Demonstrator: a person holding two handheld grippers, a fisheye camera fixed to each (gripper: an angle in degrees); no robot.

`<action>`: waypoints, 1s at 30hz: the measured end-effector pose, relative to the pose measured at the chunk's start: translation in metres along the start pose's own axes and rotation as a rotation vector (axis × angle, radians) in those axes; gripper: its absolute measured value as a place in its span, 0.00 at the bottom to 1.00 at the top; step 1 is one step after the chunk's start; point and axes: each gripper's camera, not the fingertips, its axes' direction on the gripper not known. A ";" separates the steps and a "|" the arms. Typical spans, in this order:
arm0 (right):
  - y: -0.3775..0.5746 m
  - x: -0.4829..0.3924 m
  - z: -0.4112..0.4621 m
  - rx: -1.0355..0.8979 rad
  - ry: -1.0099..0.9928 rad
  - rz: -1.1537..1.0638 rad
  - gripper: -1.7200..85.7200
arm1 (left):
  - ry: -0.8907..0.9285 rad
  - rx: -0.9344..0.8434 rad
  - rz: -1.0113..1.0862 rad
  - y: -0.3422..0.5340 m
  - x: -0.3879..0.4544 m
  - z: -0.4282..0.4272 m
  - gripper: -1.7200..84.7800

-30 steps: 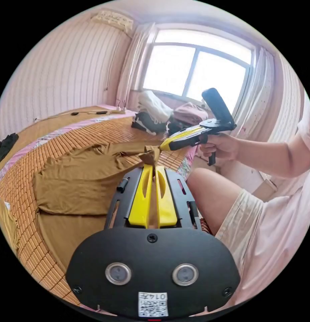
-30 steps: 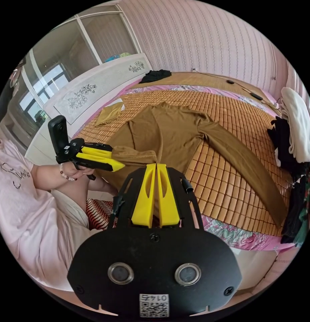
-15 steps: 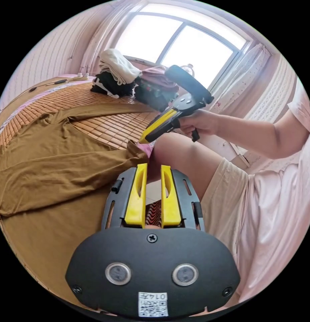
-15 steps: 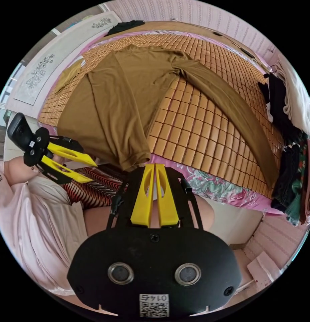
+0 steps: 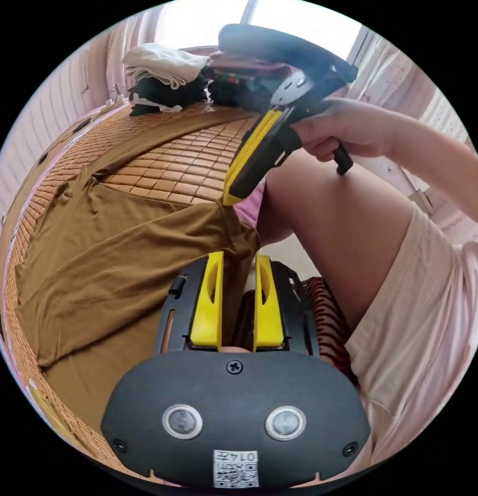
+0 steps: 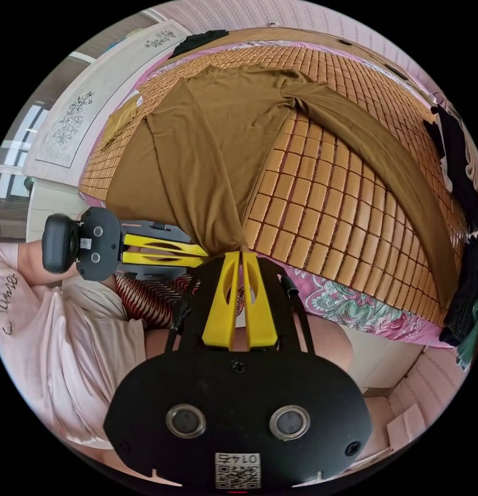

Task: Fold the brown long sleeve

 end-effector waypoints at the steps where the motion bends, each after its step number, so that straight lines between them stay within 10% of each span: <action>1: 0.000 0.000 -0.004 -0.002 -0.002 -0.008 0.03 | 0.006 -0.004 0.010 -0.002 -0.003 0.005 0.01; 19: -0.007 -0.008 0.004 -0.197 0.033 -0.088 0.02 | 0.139 0.030 0.011 0.008 -0.043 0.021 0.02; 30: 0.007 -0.009 0.004 -0.212 0.054 -0.066 0.02 | -0.142 0.112 -0.593 0.074 -0.252 0.009 0.05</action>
